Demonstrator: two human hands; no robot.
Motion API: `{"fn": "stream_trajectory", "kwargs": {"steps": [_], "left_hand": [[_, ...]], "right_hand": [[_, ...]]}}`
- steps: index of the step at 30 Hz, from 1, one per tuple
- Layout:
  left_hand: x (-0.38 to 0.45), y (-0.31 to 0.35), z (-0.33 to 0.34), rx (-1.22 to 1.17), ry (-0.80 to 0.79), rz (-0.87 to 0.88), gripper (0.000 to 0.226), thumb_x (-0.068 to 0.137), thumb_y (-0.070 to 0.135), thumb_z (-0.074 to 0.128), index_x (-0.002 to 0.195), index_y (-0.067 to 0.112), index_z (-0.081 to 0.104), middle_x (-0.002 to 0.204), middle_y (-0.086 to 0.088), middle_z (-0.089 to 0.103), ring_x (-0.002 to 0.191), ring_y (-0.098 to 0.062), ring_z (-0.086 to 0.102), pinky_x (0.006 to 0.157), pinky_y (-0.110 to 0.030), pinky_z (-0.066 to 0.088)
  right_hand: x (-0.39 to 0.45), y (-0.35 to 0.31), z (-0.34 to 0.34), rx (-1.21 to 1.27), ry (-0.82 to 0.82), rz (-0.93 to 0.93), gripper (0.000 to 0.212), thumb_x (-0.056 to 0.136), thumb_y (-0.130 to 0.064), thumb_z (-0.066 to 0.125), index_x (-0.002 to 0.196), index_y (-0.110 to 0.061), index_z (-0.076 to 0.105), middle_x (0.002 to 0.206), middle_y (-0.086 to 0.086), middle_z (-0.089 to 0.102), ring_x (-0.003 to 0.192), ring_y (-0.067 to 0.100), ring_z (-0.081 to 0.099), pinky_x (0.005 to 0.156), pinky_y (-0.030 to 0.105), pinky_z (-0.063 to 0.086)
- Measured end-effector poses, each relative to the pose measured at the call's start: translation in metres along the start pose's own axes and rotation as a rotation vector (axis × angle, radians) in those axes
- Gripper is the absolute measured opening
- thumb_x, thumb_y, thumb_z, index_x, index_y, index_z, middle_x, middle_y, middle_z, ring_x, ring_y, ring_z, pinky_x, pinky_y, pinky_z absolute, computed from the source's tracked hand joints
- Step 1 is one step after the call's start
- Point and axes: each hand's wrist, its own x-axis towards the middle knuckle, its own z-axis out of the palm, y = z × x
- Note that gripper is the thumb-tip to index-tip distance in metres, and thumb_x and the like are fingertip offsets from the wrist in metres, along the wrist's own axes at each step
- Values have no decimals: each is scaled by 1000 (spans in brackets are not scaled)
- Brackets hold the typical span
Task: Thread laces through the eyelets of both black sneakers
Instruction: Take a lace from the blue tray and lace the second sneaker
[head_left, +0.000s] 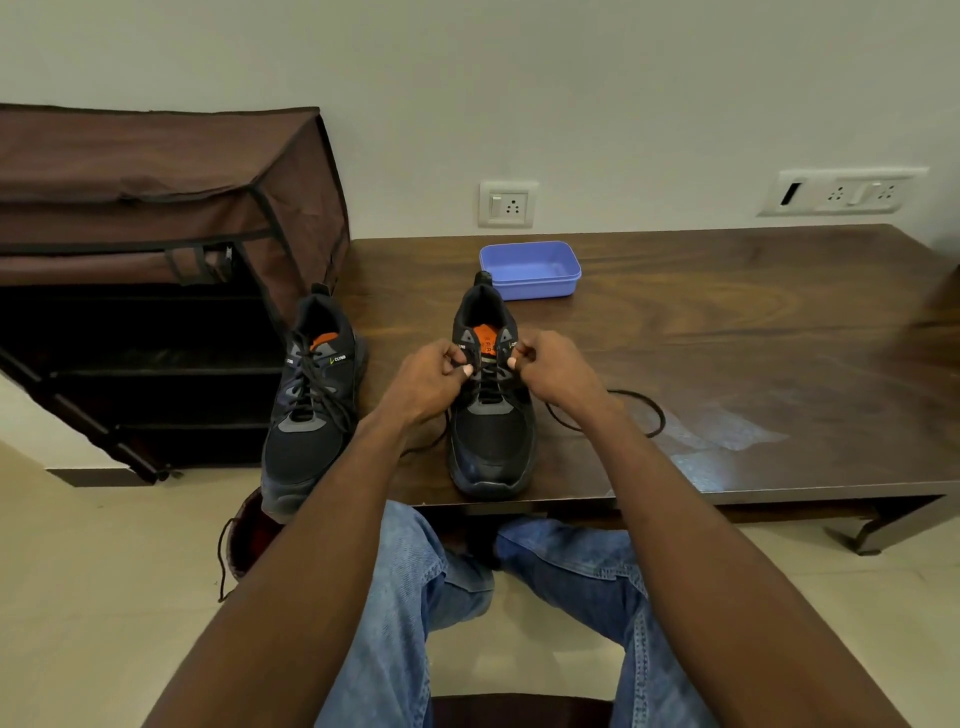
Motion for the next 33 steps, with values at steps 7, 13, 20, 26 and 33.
{"fn": "stream_trajectory", "kwargs": {"steps": [7,13,20,26,33], "left_hand": [[-1,-3,-1,12,67,38,17,101,21,55,85,17,59,73,0,57,64,-10,47,57,-24,37],[2,-2,-3,-37,113,-10,20,100,20,56,81,22,57,71,6,57,66,-9,53,57,-24,38],[-2,-4,-21,-250,121,-94,13,95,21,65,87,14,57,64,-2,59,47,-12,52,42,-24,40],[-19,8,-33,-434,-452,-164,10,89,8,71,92,-1,67,73,-10,68,57,-15,62,46,-21,46],[-15,-5,-41,-259,-320,-179,18,82,16,79,96,5,77,87,-1,74,83,-11,63,70,-26,48]], "right_hand": [[-5,-5,-4,17,-25,55,20,99,-11,51,80,-17,53,88,6,62,79,18,57,71,37,49],[-2,-3,-3,37,29,132,17,99,-18,53,87,-9,61,86,8,64,85,25,61,75,43,51],[-9,-7,-11,131,219,158,10,95,-15,59,85,-15,56,88,5,68,68,15,58,62,34,53],[-37,-40,2,462,-201,296,26,92,-26,69,105,-3,68,77,6,69,51,10,44,39,20,32],[-39,-43,4,791,2,247,21,76,-3,74,97,-1,69,89,11,73,80,18,66,70,30,52]]}}
